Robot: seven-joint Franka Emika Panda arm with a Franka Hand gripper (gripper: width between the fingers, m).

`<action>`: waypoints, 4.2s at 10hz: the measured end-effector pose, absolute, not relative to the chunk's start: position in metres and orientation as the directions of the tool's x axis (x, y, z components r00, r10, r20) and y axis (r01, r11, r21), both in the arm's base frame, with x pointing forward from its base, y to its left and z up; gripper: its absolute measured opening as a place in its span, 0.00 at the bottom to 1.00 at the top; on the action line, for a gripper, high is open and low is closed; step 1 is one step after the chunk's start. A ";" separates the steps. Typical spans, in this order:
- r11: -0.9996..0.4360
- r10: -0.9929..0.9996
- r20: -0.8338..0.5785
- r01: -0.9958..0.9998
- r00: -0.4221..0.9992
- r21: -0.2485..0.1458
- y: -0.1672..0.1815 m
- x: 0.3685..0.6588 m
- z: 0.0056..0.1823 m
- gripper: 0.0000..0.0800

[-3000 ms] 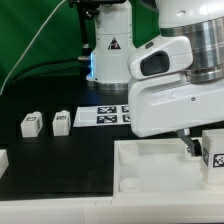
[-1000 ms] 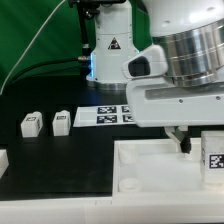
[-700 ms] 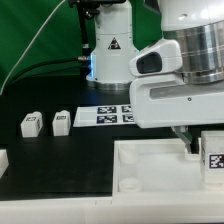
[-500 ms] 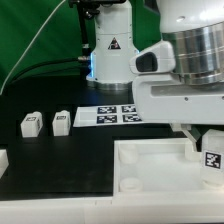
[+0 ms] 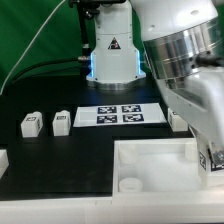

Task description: Assemble one leg

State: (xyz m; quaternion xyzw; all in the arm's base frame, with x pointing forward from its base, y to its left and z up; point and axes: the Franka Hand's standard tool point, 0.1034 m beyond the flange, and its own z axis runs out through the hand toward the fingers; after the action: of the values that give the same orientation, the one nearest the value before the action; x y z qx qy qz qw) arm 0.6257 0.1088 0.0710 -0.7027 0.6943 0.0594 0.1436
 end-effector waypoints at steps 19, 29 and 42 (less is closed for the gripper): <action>-0.667 -0.729 -0.067 -0.729 0.681 -0.153 0.110 0.627 0.075 0.38; -0.473 -0.865 -0.113 -0.870 0.489 -0.141 0.116 0.622 0.073 0.50; -0.660 -0.739 -0.063 -0.739 0.671 -0.130 0.120 0.618 0.069 0.37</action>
Offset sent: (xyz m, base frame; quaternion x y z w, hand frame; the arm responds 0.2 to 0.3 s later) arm 0.0000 0.0000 0.0000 0.0000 0.0000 0.0000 1.0000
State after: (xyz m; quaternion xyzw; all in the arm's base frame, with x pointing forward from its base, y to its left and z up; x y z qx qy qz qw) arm 0.6184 0.1202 0.0688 -0.9111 0.4056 0.0024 0.0727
